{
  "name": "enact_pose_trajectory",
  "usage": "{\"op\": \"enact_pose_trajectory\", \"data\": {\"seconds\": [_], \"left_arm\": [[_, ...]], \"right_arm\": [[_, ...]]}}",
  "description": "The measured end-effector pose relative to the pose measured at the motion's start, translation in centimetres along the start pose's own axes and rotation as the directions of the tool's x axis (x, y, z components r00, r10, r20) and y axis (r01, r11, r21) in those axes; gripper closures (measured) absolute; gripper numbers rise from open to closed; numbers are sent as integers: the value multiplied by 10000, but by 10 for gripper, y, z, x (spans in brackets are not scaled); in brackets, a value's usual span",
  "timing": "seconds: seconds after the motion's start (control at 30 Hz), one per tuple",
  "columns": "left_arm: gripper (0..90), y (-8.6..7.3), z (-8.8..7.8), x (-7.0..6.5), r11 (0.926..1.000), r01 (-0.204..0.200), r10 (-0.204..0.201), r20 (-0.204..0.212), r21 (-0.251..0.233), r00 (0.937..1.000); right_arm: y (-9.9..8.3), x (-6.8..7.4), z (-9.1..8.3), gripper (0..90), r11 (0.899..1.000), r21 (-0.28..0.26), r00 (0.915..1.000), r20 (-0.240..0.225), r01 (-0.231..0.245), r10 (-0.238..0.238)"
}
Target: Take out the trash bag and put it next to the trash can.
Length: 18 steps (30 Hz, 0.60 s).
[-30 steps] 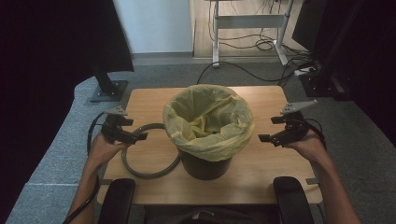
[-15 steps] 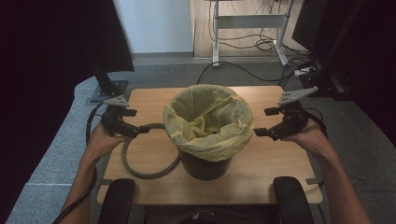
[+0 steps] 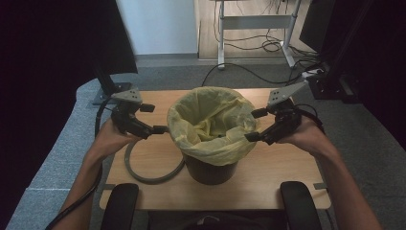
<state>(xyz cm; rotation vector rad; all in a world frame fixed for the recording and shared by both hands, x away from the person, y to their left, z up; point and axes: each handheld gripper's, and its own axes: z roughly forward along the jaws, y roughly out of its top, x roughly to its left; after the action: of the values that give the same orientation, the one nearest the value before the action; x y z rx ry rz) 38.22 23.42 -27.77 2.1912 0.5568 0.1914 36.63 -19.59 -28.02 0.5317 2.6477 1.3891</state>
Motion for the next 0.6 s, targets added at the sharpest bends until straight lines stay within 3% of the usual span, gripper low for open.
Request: {"op": "enact_pose_trajectory", "data": {"seconds": [0.2, 0.37, 0.6], "left_arm": [[33, 15, 14, -24, 9970, -766, 756, 713, 125, 9946], [35, 22, 29, -42, 9900, -1365, 1300, 1449, 358, 9809], [71, 21, 43, -48, 9802, -1770, 1615, 1587, 885, 9740]], "right_arm": [[8, 10, 15, 94, 9990, 216, 9969, -696, 388, -372], [10, 19, 29, 110, 9963, 441, 9911, -1148, 732, -677], [9, 22, 46, 209, 9917, 844, 9826, -1665, 970, -819]]}}
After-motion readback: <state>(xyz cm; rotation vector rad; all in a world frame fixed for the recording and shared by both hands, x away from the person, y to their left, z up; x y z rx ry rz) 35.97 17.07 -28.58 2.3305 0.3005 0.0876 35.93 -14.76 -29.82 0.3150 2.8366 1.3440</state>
